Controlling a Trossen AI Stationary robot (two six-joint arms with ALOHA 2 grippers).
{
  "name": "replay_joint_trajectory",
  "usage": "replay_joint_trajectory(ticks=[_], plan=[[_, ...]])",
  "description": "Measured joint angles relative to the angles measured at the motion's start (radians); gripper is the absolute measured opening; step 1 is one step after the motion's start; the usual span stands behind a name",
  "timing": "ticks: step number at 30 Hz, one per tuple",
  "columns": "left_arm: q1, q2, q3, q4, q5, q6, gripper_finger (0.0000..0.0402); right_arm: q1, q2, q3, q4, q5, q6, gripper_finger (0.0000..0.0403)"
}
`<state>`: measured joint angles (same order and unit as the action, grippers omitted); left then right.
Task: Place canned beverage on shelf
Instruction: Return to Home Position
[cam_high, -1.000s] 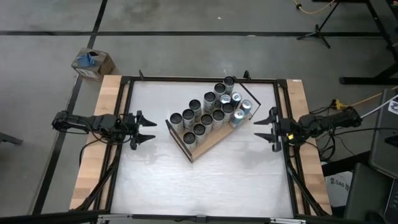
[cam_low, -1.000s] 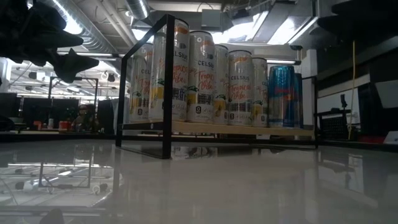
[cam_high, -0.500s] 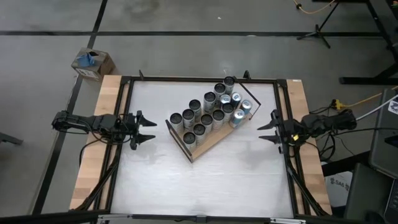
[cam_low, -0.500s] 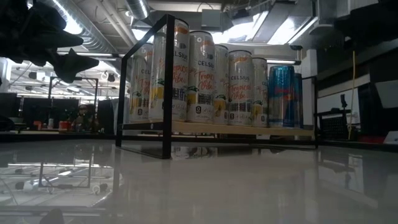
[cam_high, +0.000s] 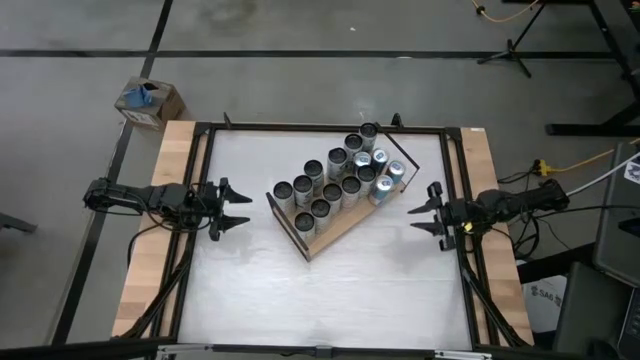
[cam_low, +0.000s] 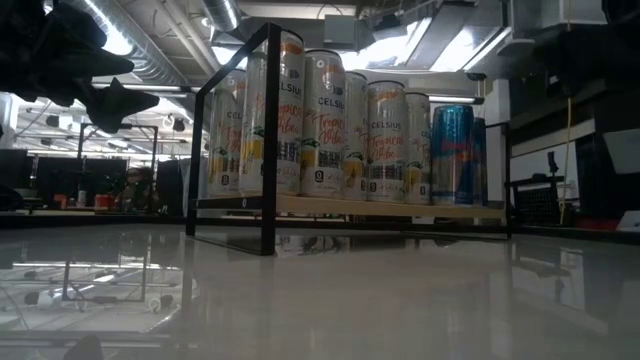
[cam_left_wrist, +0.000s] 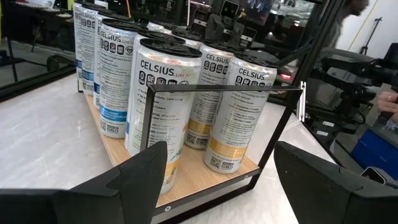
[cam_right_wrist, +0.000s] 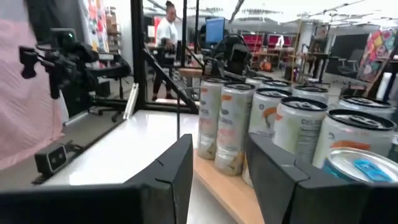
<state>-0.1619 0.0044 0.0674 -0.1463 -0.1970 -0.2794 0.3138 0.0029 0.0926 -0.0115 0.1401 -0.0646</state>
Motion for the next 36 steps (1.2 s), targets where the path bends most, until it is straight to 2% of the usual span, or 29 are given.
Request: replay_joint_trajectory(ticks=[7, 12, 20, 23, 26, 34, 36], plan=[[0.000, 0.000, 0.000, 0.000, 0.000, 0.000, 0.0289, 0.000, 0.001, -0.086, 0.130, -0.010, -0.002, 0.0137], [0.000, 0.000, 0.000, 0.000, 0.000, 0.000, 0.0289, 0.000, 0.000, -0.085, 0.144, -0.009, -0.046, 0.0137], [0.000, 0.000, 0.000, 0.000, 0.000, 0.000, 0.0289, -0.001, 0.000, -0.086, 0.104, 0.156, -0.122, 0.0137], [0.000, 0.000, 0.000, 0.000, 0.000, 0.000, 0.0289, -0.022, 0.000, -0.085, 0.097, 0.157, -0.128, 0.0137], [0.000, 0.000, 0.000, 0.000, 0.000, 0.000, 0.0289, -0.093, 0.000, -0.085, 0.097, 0.086, -0.127, 0.0137], [0.000, 0.000, 0.000, 0.000, 0.000, 0.000, 0.0289, -0.326, 0.000, -0.085, 0.058, -0.219, -0.039, 0.0137], [0.000, 0.000, 0.000, 0.000, 0.000, 0.000, 0.0289, -0.361, 0.002, -0.085, 0.054, -0.257, -0.013, 0.0137]])
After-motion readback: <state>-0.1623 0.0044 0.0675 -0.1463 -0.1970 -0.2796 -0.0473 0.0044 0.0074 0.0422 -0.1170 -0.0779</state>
